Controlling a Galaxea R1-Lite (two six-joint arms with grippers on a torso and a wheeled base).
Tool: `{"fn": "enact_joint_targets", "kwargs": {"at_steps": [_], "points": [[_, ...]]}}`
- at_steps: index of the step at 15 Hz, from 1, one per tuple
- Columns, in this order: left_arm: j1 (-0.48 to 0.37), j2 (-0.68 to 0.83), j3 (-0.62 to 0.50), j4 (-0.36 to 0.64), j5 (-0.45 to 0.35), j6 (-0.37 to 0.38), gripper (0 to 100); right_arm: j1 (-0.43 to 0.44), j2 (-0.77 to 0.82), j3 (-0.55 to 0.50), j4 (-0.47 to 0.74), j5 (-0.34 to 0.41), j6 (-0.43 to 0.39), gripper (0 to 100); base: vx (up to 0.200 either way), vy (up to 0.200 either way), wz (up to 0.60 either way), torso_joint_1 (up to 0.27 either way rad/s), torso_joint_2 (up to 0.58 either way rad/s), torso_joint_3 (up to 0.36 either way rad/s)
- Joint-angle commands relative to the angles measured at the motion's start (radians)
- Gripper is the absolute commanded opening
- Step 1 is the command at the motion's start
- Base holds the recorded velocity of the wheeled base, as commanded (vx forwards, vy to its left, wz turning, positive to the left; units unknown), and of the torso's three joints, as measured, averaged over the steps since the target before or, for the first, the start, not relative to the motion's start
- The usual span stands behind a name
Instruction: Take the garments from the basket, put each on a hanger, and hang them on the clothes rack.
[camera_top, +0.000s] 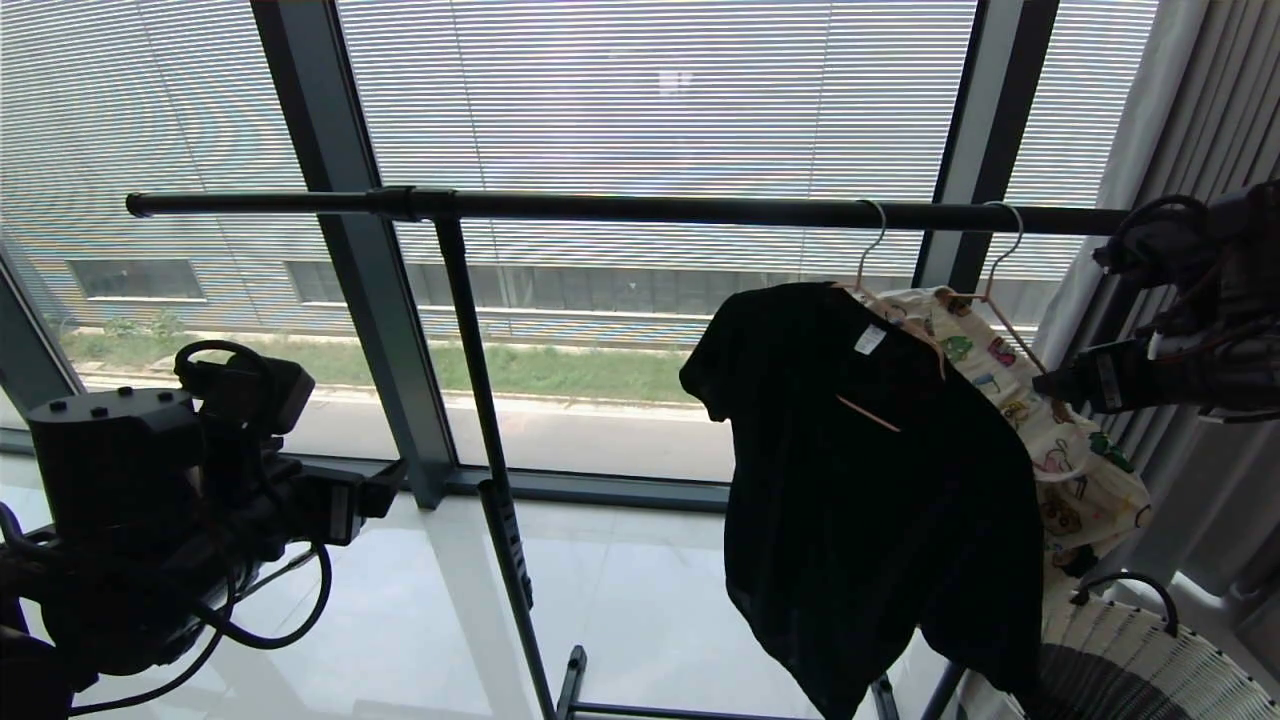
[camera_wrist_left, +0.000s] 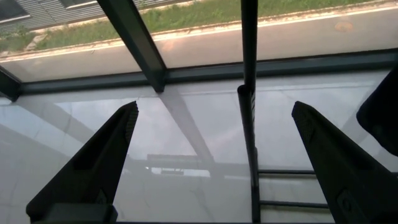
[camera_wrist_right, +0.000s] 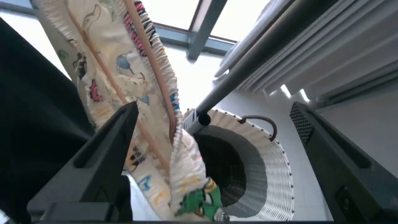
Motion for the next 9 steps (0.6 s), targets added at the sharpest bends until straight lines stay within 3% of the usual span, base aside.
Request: {"fn": "enact_joint_targets", "kwargs": {"at_steps": [1, 3, 9], "points": [[0.001, -0.004, -0.001, -0.001, 0.008, 0.0, 100, 0.011, -0.122, 0.013, 0.013, -0.007, -0.037, 100, 0.0, 0.0, 0.0, 0.0, 0.0, 0.0], [0.001, -0.021, -0.002, -0.005, 0.01, 0.0, 100, -0.003, -0.177, 0.03, 0.014, -0.024, -0.066, 100, 0.0, 0.0, 0.0, 0.0, 0.0, 0.0], [0.016, -0.069, -0.001, -0.005, 0.01, 0.002, 100, -0.026, -0.243, 0.1, 0.01, -0.076, -0.077, 100, -0.2, 0.0, 0.0, 0.002, 0.0, 0.002]]}}
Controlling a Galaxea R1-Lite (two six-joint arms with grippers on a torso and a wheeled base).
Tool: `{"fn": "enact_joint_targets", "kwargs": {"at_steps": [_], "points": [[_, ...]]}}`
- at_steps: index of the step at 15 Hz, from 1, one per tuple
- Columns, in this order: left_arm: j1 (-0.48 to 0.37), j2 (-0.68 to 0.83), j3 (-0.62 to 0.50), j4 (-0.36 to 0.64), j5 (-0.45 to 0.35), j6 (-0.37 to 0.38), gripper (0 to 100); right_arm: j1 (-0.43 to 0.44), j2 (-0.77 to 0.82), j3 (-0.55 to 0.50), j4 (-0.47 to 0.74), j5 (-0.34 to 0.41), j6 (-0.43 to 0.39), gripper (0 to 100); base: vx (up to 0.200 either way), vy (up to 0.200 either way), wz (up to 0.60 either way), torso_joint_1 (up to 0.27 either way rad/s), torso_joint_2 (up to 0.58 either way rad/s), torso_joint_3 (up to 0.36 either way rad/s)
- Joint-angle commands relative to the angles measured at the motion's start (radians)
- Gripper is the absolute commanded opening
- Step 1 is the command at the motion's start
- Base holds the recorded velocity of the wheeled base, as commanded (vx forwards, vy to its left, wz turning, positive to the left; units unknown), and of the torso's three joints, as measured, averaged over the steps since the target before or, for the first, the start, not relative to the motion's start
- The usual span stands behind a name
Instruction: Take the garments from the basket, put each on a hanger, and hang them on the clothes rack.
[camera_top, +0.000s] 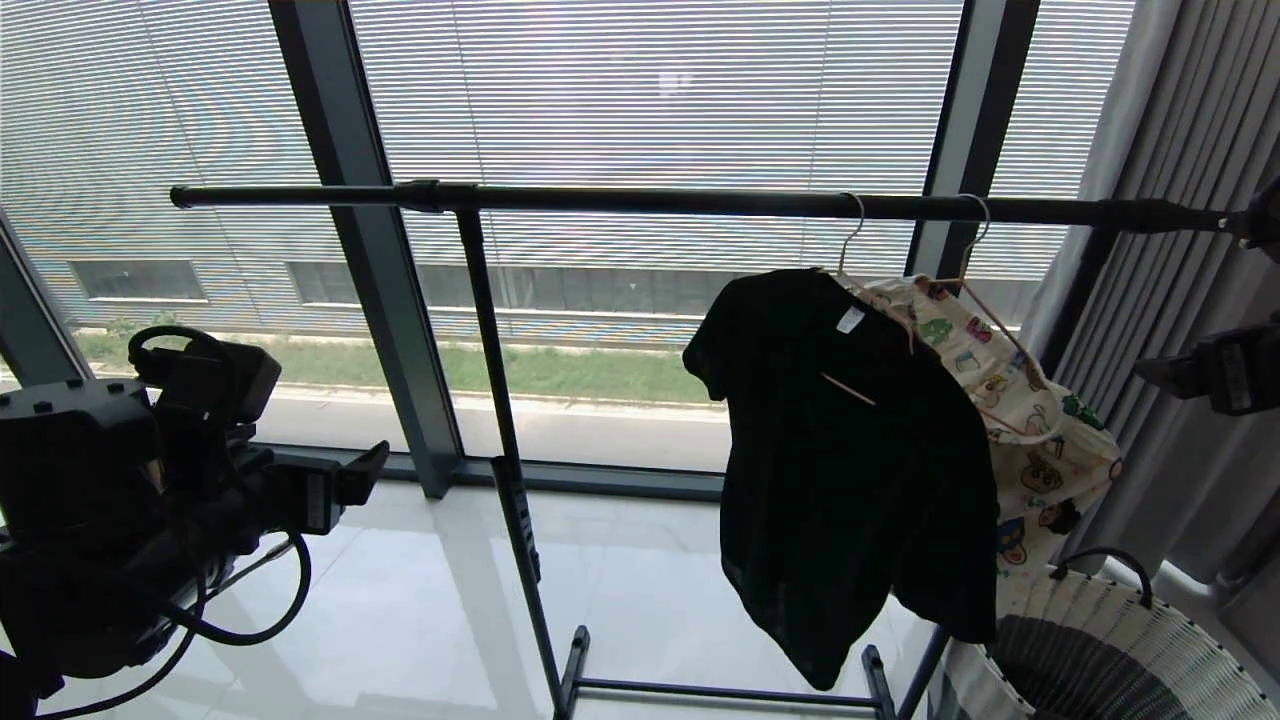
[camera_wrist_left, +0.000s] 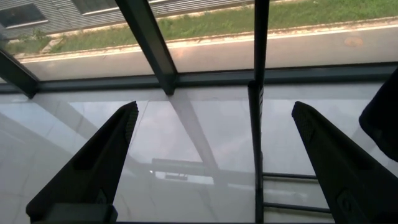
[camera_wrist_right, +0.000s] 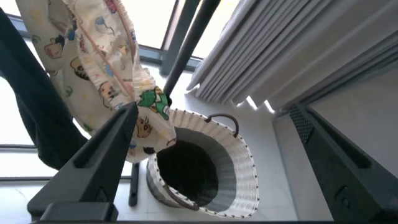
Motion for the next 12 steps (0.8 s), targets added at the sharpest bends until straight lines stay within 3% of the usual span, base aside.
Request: {"fn": "enact_joint_targets", "kwargs": {"at_steps": [1, 12], "points": [[0.002, -0.035, 0.0, 0.0, 0.0, 0.002, 100, 0.0, -0.044, 0.025, 0.0, -0.006, -0.003, 100, -0.2, 0.0, 0.0, 0.012, 0.0, 0.002], [0.004, -0.063, 0.011, 0.0, 0.012, 0.002, 100, -0.027, -0.121, 0.118, -0.002, -0.008, -0.022, 100, -0.2, 0.0, 0.0, 0.001, 0.0, 0.002]]}}
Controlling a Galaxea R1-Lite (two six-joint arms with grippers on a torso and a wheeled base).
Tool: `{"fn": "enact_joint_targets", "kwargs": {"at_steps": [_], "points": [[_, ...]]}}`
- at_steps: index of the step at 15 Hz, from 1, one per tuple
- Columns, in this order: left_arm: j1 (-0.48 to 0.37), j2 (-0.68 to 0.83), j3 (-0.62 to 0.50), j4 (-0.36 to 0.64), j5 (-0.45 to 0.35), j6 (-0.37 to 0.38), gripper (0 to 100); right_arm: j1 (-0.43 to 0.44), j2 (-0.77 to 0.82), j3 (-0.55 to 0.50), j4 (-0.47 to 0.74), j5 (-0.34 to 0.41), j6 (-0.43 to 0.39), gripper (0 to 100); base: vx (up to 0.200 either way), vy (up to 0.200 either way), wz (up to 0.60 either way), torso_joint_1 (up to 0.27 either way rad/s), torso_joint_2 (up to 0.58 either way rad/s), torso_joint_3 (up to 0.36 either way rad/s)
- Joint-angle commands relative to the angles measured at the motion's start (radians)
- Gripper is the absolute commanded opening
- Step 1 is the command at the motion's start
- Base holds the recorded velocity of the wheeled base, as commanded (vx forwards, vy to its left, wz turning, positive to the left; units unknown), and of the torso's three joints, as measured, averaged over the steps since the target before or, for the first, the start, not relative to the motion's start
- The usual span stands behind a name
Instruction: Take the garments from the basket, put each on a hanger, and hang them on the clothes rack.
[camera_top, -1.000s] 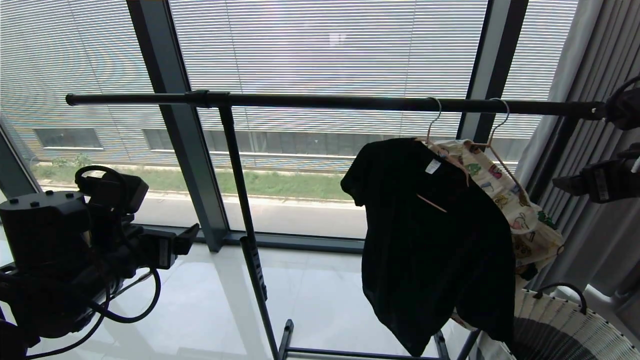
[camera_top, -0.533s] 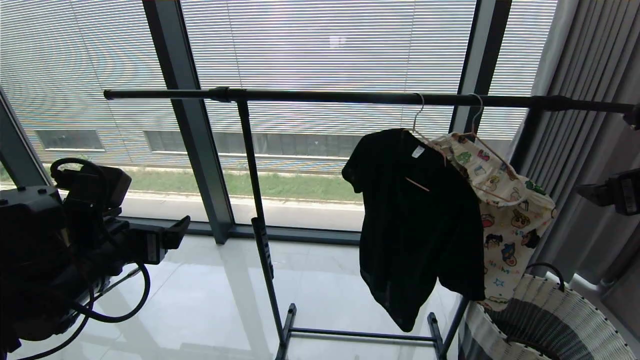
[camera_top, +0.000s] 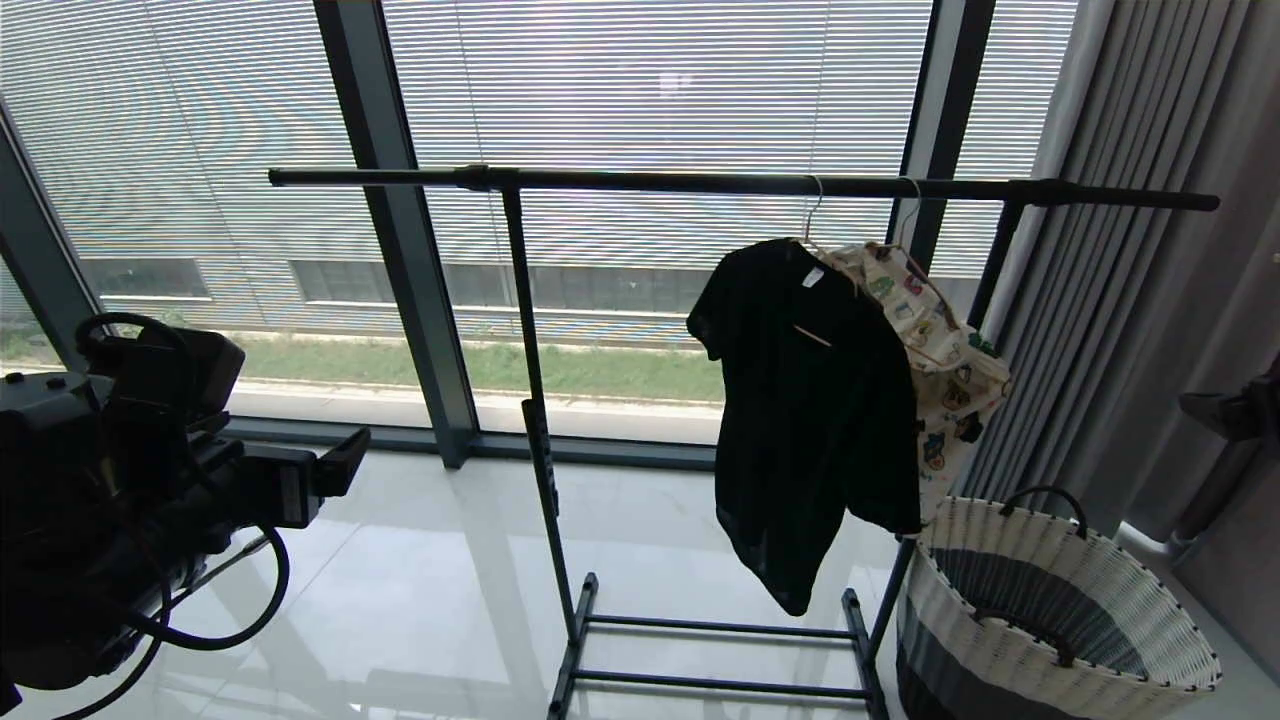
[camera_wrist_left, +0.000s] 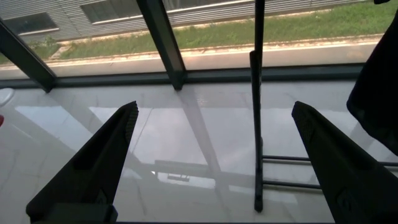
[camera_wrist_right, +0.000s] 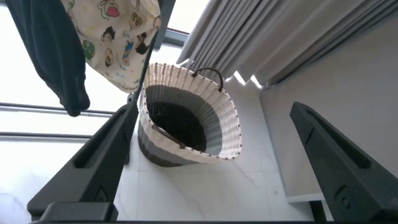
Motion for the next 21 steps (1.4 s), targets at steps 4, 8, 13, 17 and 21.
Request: {"fn": "enact_joint_targets", "kwargs": {"at_steps": [4, 8, 13, 17, 21], "points": [[0.0, -0.008, 0.003, 0.0, 0.001, 0.0, 100, -0.017, -0.014, 0.003, 0.0, 0.0, -0.009, 100, 0.0, 0.0, 0.0, -0.026, 0.06, 0.034], [0.0, -0.011, 0.003, 0.0, 0.001, 0.0, 100, -0.017, -0.014, 0.003, 0.0, 0.0, -0.009, 100, 0.0, 0.0, 0.0, -0.182, 0.44, 0.238], [0.0, -0.032, 0.012, 0.0, 0.001, 0.0, 100, -0.017, -0.024, 0.006, 0.0, 0.0, -0.007, 100, 0.0, 0.0, 0.0, -0.204, 0.48, 0.279], [0.0, -0.097, 0.078, 0.0, 0.021, 0.0, 100, -0.017, -0.071, 0.049, 0.0, 0.0, -0.009, 100, 0.0, 0.0, 0.0, -0.187, 0.48, 0.295], [-0.001, -0.196, 0.152, 0.0, 0.06, 0.003, 100, -0.037, -0.171, 0.139, 0.0, 0.0, -0.013, 100, 0.0, 0.0, 0.0, -0.164, 0.46, 0.299]]}}
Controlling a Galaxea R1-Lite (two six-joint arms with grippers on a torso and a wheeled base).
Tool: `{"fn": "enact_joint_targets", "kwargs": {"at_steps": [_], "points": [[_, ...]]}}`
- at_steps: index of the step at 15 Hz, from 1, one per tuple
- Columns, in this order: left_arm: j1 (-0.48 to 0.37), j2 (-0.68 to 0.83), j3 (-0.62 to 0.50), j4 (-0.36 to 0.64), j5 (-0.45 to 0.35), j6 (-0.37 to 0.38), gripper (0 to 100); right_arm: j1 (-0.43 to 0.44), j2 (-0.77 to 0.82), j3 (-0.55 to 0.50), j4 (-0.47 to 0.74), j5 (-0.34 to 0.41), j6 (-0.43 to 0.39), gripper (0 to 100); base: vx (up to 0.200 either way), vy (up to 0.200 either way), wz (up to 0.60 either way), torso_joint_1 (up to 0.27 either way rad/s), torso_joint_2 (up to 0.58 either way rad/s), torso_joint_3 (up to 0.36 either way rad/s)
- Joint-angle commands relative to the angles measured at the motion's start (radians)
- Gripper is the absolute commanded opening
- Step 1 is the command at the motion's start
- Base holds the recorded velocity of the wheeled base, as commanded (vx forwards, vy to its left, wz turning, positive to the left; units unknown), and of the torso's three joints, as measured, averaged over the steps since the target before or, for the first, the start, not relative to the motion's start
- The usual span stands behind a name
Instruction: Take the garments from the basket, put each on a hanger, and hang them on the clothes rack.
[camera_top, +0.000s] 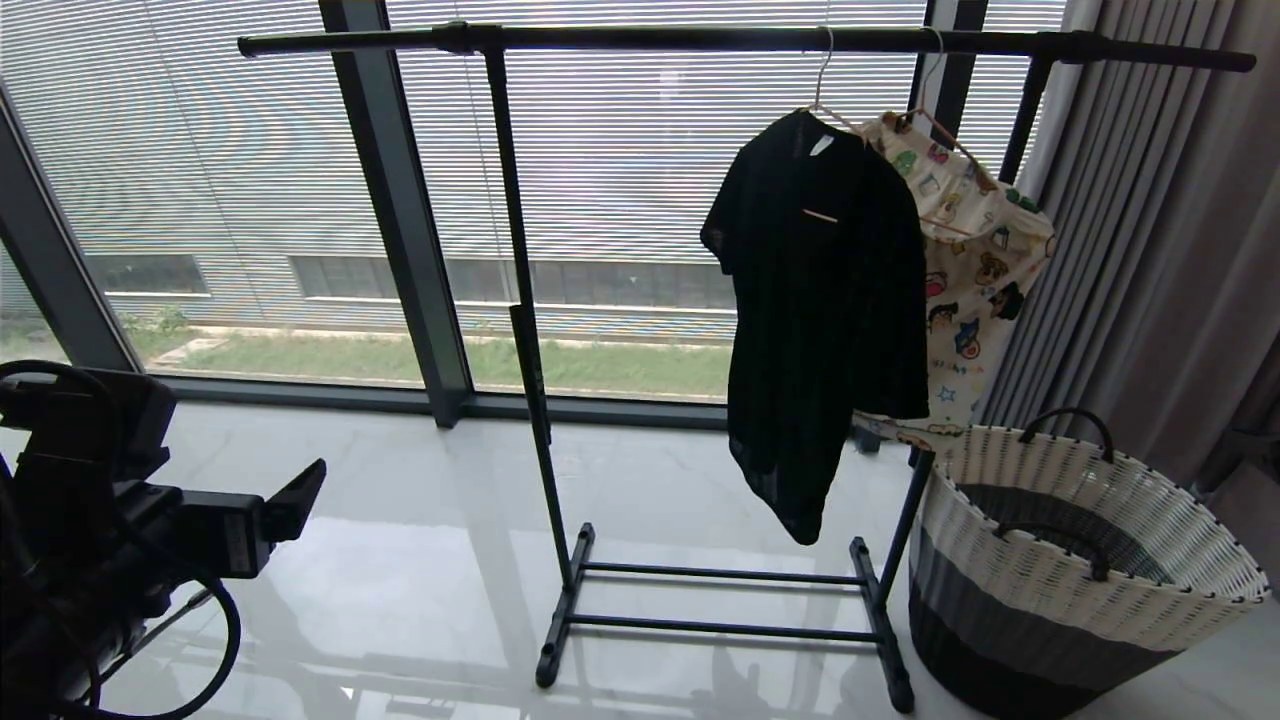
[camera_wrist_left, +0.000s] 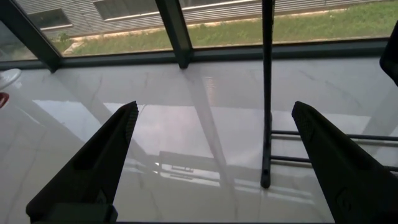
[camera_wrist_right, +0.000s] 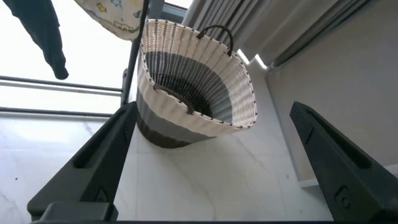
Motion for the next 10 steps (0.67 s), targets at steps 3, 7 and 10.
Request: {"fn": "enact_joint_targets", "kwargs": {"at_steps": [3, 7, 10], "points": [[0.001, -0.224, 0.194, 0.003, 0.027, 0.012, 100, -0.05, -0.188, 0.137, 0.0, 0.0, -0.026, 100, 0.0, 0.0, 0.0, -0.131, 0.45, 0.313], [0.001, -0.511, 0.294, 0.092, 0.257, 0.011, 100, -0.096, -0.505, 0.394, 0.0, -0.002, -0.072, 100, 0.0, 0.0, 0.0, -0.031, 0.12, 0.088], [0.061, -0.68, 0.294, 0.144, 0.444, 0.017, 100, -0.147, -0.818, 0.591, 0.004, -0.058, -0.081, 100, 0.0, 0.0, 0.0, 0.0, 0.0, 0.0]]}}
